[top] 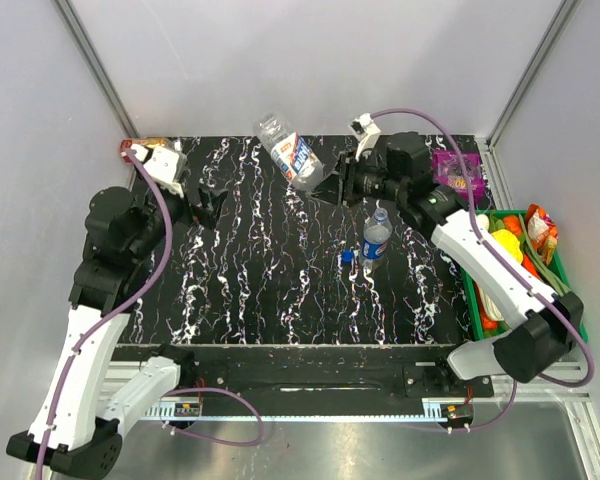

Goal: Unscrew the bottle caps

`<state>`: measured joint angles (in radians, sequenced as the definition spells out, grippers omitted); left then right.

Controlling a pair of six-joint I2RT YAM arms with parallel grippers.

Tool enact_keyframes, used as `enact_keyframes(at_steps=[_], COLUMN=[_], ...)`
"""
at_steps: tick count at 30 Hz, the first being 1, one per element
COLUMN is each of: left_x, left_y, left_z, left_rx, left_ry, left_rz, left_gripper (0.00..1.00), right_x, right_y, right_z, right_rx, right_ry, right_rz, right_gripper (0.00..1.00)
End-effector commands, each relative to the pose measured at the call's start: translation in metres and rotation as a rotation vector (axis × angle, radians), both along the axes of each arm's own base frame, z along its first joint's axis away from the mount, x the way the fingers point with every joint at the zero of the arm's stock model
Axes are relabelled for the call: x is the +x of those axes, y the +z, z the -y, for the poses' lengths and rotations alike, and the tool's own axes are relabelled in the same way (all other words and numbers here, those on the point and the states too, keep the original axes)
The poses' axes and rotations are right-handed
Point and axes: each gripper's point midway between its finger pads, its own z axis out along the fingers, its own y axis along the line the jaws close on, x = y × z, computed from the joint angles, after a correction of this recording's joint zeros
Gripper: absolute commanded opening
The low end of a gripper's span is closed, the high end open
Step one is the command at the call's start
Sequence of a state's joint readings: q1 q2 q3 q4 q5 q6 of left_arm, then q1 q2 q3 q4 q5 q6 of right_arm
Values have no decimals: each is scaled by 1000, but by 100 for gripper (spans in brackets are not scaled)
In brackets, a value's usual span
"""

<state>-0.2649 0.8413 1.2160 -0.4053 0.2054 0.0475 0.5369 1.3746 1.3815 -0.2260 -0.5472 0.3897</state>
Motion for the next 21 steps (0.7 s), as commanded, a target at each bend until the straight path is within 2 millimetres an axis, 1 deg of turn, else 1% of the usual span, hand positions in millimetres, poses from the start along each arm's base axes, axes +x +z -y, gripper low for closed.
enact_keyframes(at_steps=[1, 2, 5, 6, 9, 11, 12, 16, 19, 21], left_x=[-1, -2, 5, 8, 12, 12, 14, 18, 19, 17], left_y=[-39, -47, -77, -83, -94, -97, -100, -105, -105, -102], left_z=[-22, -21, -29, -31, -33, -29, -32, -29, -11, 6], left_rx=[176, 201, 264, 290, 368, 417, 459, 579, 686, 769], left_ry=[72, 54, 93, 101, 99, 80, 103, 101, 25, -40], left_rz=[-40, -50, -152, -185, -216, -207, -216, -236, -184, -124], left_gripper=[99, 99, 99, 99, 99, 99, 99, 99, 99, 99], right_x=[-2, -1, -1, -2, -4, -6, -5, -5, -4, -7], right_y=[-6, -10, -18, -18, -27, -35, -37, -47, -51, -53], right_z=[-4, -5, -5, -5, -10, -12, -12, -13, -12, -14], right_rx=[-15, -18, -27, -26, -31, -42, -47, -61, -74, -78], right_ry=[25, 26, 26, 31, 59, 73, 72, 64, 68, 80], right_rz=[-30, -36, -45, -49, -88, -115, -123, -138, -148, -161], right_gripper=[0, 0, 0, 0, 0, 0, 0, 0, 0, 0])
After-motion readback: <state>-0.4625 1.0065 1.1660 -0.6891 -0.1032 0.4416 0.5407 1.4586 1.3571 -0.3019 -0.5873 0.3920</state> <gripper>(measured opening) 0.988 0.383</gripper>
